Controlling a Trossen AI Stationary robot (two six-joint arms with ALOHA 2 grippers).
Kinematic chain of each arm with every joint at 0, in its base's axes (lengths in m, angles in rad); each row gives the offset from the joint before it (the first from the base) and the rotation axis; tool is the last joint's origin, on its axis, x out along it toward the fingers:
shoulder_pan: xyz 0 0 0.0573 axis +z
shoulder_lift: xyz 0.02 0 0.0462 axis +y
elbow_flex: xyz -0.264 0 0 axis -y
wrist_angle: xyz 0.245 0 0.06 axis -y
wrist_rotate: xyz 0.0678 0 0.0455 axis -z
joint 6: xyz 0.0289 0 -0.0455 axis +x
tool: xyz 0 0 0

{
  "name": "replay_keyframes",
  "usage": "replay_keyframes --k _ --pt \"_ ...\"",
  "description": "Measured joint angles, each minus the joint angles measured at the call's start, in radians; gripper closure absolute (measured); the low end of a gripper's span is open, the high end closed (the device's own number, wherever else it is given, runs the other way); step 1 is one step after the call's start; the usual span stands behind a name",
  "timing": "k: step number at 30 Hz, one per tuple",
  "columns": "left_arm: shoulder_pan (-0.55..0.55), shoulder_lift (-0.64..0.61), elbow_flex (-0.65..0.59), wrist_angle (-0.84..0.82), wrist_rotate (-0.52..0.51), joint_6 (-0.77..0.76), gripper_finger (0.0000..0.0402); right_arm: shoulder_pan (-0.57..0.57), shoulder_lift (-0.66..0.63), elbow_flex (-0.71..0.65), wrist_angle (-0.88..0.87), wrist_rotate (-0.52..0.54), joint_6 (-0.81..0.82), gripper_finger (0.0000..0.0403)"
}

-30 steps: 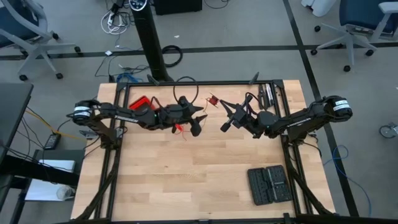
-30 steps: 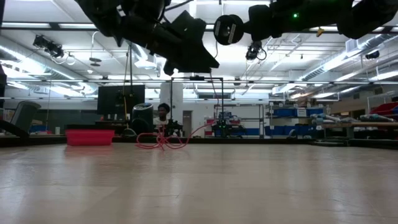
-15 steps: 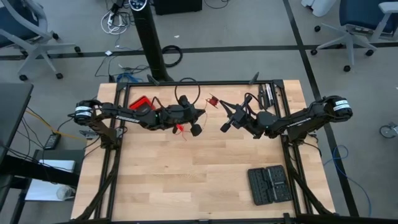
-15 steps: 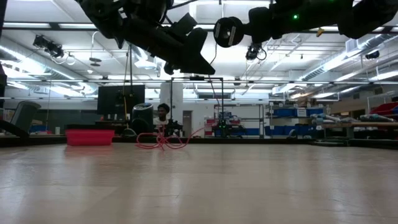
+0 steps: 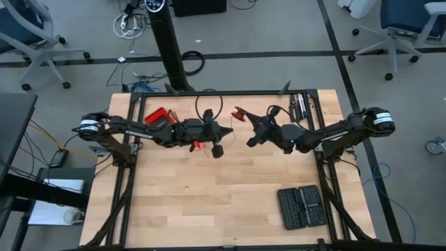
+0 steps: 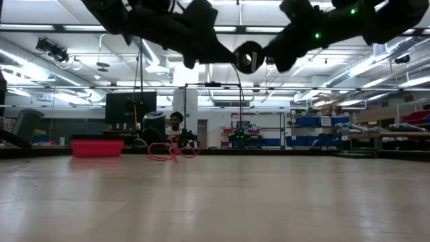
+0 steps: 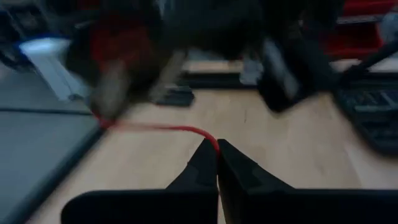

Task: Coil cords
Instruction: Uncoil the wire to the spool

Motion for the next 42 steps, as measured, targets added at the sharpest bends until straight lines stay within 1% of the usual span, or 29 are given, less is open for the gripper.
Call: replay_keyframes --k 2,4,7,9,11,16,19,23,25,26,28,30,31,33,36,39,42 --pt "-0.005 -0.039 0.001 -0.057 -0.03 0.004 0.04 0.004 0.0 0.001 -0.051 0.018 -0.044 0.0403" --pt "-0.006 -0.07 0.001 -0.091 -0.032 0.004 0.0401 0.005 0.0 0.001 -0.067 0.05 -0.061 0.0403" --pt "-0.011 -0.098 0.001 -0.095 -0.012 0.003 0.0401 -0.017 0.0 0.001 -0.065 0.093 -0.065 0.0403" --pt "-0.011 -0.099 0.001 -0.08 0.012 0.004 0.0401 -0.035 0.0 0.001 -0.034 0.096 -0.049 0.0403" --pt "-0.011 -0.093 0.001 -0.087 0.032 0.003 0.0401 -0.051 0.0 0.001 0.017 0.068 -0.02 0.0403" --pt "-0.009 -0.051 0.001 -0.096 0.037 0.002 0.0401 -0.071 0.0 0.001 0.15 -0.08 0.077 0.0403" --pt "-0.009 -0.023 0.001 -0.093 0.038 -0.006 0.0401 -0.074 0.0 0.001 0.199 -0.094 0.104 0.0403" --pt "-0.006 0.022 0.001 -0.093 0.027 -0.002 0.0401 -0.08 0.0 0.001 0.21 -0.104 0.113 0.0403" --pt "-0.002 0.035 0.001 -0.109 -0.021 -0.001 0.0401 -0.078 0.0 0.001 0.21 -0.151 0.122 0.0403" --pt "0.001 0.035 0.001 -0.14 -0.062 -0.001 0.0401 -0.07 0.0 0.001 0.209 -0.167 0.122 0.0403" --pt "0.004 0.031 0.001 -0.203 -0.165 0.0 0.0401 -0.048 0.0 0.001 0.2 -0.174 0.112 0.0403" --pt "0.005 0.012 0.0 -0.311 -0.263 0.001 0.0401 -0.024 0.0 0.001 0.171 -0.171 0.096 0.0403" --pt "0.005 0.002 0.0 -0.338 -0.3 0.001 0.0401 -0.013 0.0 0.001 0.153 -0.171 0.093 0.0403" --pt "0.004 -0.023 0.0 -0.418 -0.343 0.001 0.0401 0.008 0.0 0.001 0.1 -0.172 0.094 0.0403" --pt "0.004 -0.06 0.0 -0.517 -0.372 0.001 0.0401 0.029 -0.001 0.001 -0.008 -0.178 0.099 0.0403" --pt "0.004 -0.101 0.0 -0.615 -0.447 0.002 0.0401 0.045 -0.001 0.001 -0.111 -0.182 0.112 0.0403" --pt "0.004 -0.147 0.0 -0.678 -0.515 0.002 0.0401 0.048 -0.001 0.001 -0.226 -0.183 0.115 0.0403"
